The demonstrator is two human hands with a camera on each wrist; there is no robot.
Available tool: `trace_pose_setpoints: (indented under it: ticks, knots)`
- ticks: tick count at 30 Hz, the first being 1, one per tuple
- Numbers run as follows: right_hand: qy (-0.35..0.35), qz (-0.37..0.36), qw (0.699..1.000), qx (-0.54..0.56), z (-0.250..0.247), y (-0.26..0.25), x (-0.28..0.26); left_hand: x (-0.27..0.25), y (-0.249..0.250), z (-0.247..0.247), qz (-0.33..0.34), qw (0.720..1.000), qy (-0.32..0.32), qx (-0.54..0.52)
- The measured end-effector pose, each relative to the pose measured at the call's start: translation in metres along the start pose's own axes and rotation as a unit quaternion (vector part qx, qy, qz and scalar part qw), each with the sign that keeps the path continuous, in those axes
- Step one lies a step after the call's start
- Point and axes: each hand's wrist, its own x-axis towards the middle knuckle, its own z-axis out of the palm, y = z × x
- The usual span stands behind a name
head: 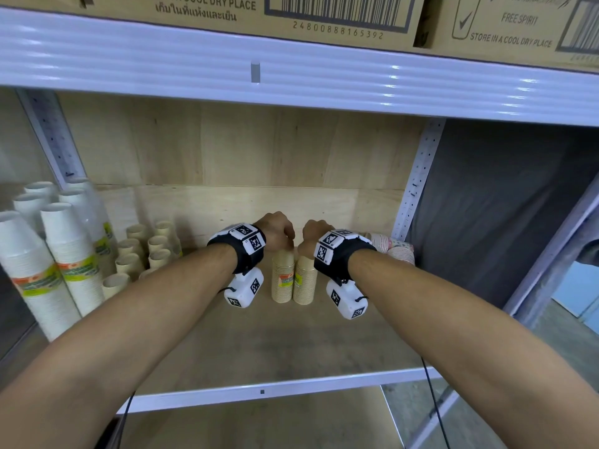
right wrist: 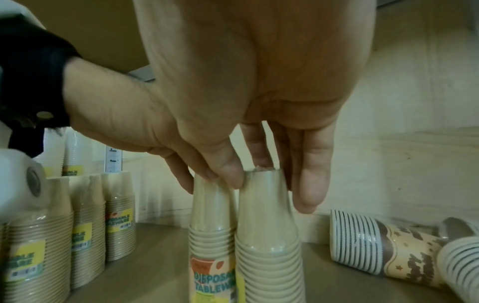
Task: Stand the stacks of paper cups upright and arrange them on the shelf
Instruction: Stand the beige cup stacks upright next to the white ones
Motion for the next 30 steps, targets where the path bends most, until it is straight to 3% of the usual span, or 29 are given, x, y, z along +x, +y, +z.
trace_pose_setpoints:
  ticks: [7,24,30]
  knots:
    - [-0.032,-0.011,0.999,0.024,-0.011,0.014,-0.001,0.0,0.001,0.0,-0.042,0.999,0.012,-0.018]
    - [-0.061,-0.044,0.997,0.028,-0.021,0.018,-0.007,0.003,0.007,-0.004,-0.017,1.0,-0.025,0.0]
    - [-0.058,-0.017,0.997,0.04,-0.02,0.016,-0.008,0.004,0.008,-0.004,-0.027,0.999,-0.027,0.016]
